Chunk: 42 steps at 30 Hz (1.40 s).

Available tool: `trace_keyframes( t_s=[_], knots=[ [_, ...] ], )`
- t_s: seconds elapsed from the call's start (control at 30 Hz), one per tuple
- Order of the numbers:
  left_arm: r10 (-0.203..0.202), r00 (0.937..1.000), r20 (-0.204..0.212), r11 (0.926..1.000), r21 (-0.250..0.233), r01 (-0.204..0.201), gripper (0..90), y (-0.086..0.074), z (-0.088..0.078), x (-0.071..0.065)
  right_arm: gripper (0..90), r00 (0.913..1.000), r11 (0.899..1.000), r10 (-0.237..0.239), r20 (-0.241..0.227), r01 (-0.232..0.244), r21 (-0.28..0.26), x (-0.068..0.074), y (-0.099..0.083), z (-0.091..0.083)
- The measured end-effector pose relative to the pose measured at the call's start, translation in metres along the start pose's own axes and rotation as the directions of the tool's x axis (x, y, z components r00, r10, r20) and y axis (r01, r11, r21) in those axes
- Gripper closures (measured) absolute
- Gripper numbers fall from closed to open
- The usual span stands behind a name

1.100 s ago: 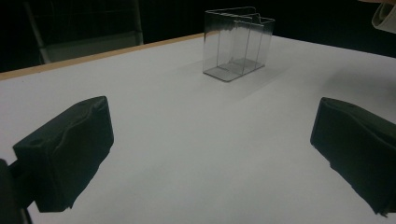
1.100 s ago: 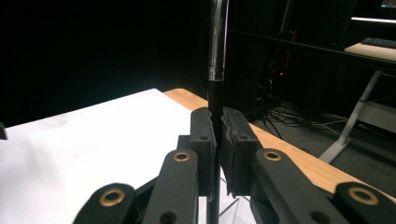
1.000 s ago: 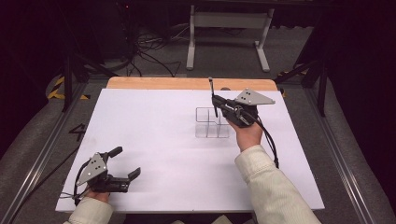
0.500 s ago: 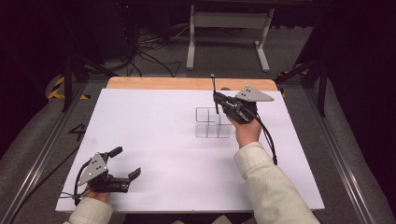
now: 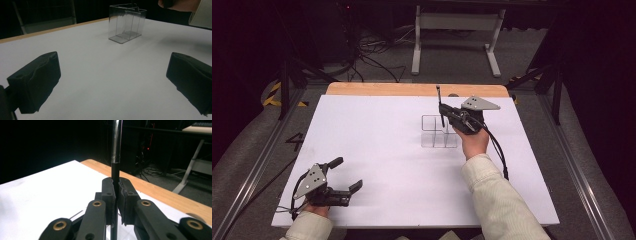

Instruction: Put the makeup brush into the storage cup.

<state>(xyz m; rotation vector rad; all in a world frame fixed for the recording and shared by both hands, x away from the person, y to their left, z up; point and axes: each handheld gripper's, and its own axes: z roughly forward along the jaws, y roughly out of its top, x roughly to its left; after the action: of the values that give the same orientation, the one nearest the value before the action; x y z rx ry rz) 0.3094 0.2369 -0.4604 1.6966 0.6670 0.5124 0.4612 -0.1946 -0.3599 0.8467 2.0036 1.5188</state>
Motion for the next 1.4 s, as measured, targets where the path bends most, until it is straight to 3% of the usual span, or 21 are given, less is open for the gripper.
trace_keyframes(
  t_s=[1.07, 1.33, 1.4],
  knots=[
    [0.005, 1.0000, 0.005, 0.9999, 0.012, -0.005, 0.1, 0.000, 0.001, -0.001, 82.1, 0.9987, 0.997, 0.050, -0.012, -0.049, 0.067, -0.003, -0.016, 0.011],
    [0.004, 1.0000, 0.005, 0.9998, 0.017, -0.004, 0.1, 0.000, 0.002, 0.000, 48.1, 0.9961, 0.993, 0.088, 0.000, -0.088, 0.074, -0.004, -0.015, 0.006],
    [0.005, 1.0000, 0.006, 0.9998, 0.020, -0.005, 0.1, 0.000, 0.002, 0.000, 44.1, 0.9962, 0.993, 0.087, -0.001, -0.086, 0.080, -0.004, -0.015, 0.005]
  ],
)
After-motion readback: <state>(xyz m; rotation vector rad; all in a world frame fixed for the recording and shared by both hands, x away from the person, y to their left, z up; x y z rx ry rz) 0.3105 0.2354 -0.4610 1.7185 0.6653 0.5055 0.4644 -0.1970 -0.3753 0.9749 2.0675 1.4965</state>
